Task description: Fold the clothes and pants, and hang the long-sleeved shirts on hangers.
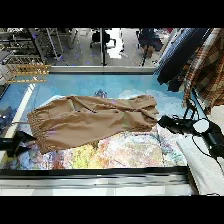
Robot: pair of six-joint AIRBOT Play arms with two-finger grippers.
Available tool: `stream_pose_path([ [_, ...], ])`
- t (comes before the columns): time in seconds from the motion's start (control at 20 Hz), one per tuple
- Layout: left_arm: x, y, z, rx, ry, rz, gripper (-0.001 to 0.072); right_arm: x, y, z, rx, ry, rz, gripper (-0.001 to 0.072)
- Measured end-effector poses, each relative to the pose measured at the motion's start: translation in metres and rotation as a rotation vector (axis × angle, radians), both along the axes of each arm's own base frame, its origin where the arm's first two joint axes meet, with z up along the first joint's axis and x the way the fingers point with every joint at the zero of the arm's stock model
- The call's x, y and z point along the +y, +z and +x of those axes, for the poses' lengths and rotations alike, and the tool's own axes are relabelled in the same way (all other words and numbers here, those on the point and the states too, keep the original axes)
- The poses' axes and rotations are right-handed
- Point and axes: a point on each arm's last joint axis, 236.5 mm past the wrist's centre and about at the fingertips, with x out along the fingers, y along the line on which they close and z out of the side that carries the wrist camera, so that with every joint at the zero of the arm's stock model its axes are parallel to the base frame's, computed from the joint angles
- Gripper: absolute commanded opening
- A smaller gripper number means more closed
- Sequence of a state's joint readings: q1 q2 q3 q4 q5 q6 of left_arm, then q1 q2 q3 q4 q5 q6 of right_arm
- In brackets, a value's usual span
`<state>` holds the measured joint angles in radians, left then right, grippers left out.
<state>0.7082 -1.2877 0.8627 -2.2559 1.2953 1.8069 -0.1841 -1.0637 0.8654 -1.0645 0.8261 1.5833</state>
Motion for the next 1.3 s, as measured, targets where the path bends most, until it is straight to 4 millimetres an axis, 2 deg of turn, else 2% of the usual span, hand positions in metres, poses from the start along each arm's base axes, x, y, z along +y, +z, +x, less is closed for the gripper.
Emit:
stream_pose_path([
  [0.25, -0.047, -0.033, -0.025, 0.052, 0.070, 0.004, 0.0648, -0.007, -0.010, 0.013, -0.022, -0.067, 0.099, 0.0466],
  [0.35, -0.057, -0.044, -0.027, 0.073, 0.111, 0.010, 0.0647, -0.007, -0.011, 0.015, -0.024, -0.077, 0.119, 0.0465],
  [0.45, -0.059, -0.051, -0.023, 0.084, 0.175, 0.026, 0.0636, -0.007, -0.011, 0.016, -0.027, -0.082, 0.130, 0.0465],
  [0.55, -0.055, -0.056, -0.015, 0.085, 0.263, 0.043, 0.0626, -0.007, -0.011, 0.017, -0.028, -0.084, 0.137, 0.0465],
  [0.65, -0.047, -0.058, -0.004, 0.080, 0.369, 0.054, 0.0403, -0.006, -0.012, 0.017, -0.029, -0.085, 0.143, 0.0464],
  [0.7, -0.043, -0.059, 0.000, 0.078, 0.416, 0.056, 0.0333, -0.006, -0.011, 0.017, -0.029, -0.086, 0.144, 0.0464],
  [0.75, -0.038, -0.059, 0.005, 0.071, 0.470, 0.058, 0.0208, -0.006, -0.011, 0.018, -0.030, -0.086, 0.147, 0.0464],
  [0.8, -0.033, -0.058, 0.009, 0.065, 0.512, 0.058, 0.0039, -0.006, -0.011, 0.018, -0.031, -0.086, 0.147, 0.0464],
  [0.95, -0.022, -0.058, 0.017, 0.051, 0.601, 0.060, 0.0021, -0.005, -0.011, 0.018, -0.034, -0.080, 0.144, 0.0464],
  [1.15, -0.005, -0.058, 0.016, 0.050, 0.666, 0.070, 0.0018, -0.006, -0.011, 0.018, -0.038, -0.064, 0.126, 0.0463],
  [1.3, 0.027, -0.050, 0.013, 0.022, 0.715, 0.099, 0.0017, -0.012, -0.017, 0.014, -0.024, -0.041, 0.080, 0.0464],
])
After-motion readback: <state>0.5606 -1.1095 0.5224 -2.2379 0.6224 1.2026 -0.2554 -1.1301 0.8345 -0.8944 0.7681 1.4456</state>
